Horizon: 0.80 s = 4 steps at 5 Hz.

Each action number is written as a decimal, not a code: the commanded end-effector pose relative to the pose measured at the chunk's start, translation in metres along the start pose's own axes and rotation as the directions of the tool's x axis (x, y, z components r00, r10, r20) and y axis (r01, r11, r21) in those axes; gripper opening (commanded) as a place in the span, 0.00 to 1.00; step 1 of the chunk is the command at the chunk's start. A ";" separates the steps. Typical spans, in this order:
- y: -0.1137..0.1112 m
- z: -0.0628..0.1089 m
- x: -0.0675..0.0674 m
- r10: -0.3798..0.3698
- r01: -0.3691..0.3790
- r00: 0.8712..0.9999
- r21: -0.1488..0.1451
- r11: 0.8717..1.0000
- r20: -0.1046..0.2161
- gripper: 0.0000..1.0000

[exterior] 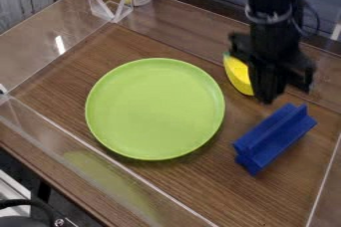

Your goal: Remove the blue object from inside the green plate and put it on the table

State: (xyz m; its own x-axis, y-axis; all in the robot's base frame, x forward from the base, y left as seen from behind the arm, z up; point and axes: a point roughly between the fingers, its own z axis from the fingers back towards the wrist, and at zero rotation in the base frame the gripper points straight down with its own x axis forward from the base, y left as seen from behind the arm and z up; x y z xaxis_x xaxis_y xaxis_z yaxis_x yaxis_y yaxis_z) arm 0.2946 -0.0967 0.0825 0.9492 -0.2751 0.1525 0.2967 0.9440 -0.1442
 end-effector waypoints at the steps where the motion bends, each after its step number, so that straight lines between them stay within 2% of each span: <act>1: -0.006 -0.009 0.005 -0.021 0.021 1.000 0.002 1.000 0.022 0.00; 2: -0.003 -0.017 0.006 -0.023 0.023 1.000 0.004 1.000 0.018 0.00; 4: 0.000 -0.022 0.007 -0.021 0.021 1.000 0.004 1.000 0.017 0.00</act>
State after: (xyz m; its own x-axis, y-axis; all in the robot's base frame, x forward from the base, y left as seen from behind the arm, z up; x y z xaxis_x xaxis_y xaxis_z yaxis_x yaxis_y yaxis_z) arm 0.2993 -0.1036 0.0546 0.9439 -0.2975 0.1433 0.3169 0.9381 -0.1396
